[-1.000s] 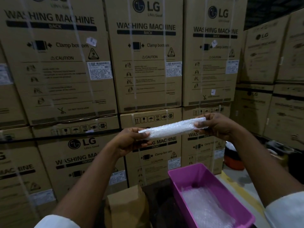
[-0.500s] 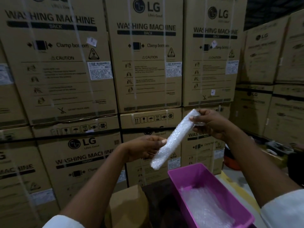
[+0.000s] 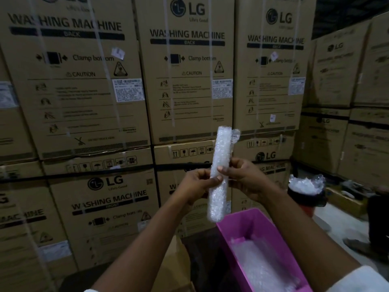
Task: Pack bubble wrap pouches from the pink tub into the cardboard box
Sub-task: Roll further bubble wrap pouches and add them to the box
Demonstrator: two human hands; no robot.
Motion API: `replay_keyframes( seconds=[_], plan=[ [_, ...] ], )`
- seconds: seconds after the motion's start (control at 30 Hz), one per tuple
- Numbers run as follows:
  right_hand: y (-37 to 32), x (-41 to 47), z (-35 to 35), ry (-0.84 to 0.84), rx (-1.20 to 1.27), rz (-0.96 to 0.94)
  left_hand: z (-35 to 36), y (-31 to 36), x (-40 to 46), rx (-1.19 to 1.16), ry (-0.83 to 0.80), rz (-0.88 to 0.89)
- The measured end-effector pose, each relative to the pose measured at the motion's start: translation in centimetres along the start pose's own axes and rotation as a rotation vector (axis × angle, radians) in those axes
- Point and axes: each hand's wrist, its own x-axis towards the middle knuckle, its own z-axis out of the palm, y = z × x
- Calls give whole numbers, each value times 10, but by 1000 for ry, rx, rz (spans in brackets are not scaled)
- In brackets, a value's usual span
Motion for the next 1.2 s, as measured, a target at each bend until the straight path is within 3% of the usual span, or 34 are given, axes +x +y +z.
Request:
replay_keyframes(
  seconds=[0.17, 0.27, 0.33, 0.53, 0.6, 0.7, 0.8, 0.97, 1.1, 1.2],
  plan=[
    [9, 7, 9, 133, 99, -57, -3, 3, -8, -88, 76, 24],
    [8, 8, 15, 192, 69, -75, -8, 0, -11, 15, 71, 160],
    [6, 7, 18, 189, 29, -69, -13, 0, -13, 202, 32, 264],
    [3, 7, 20, 127, -103, -24, -24, 6, -8, 1074, 76, 396],
    [4, 8, 20, 112, -109, -13, -25, 4, -9, 1222, 140, 436],
    [6, 8, 19, 79, -130, 19, -29, -3, -8, 1327, 212, 630],
    [4, 2, 19, -44, -130, 58, -35, -10, -6, 1204, 152, 627],
    [2, -7, 20, -100, -334, -44, -41, -15, -14, 593, 112, 409],
    [28, -13, 30, -284, -311, -29, -43, -15, -18, 183, 77, 280],
    [49, -15, 51, -163, -301, -93, -40, -16, -18, -46, 165, 179]
  ],
)
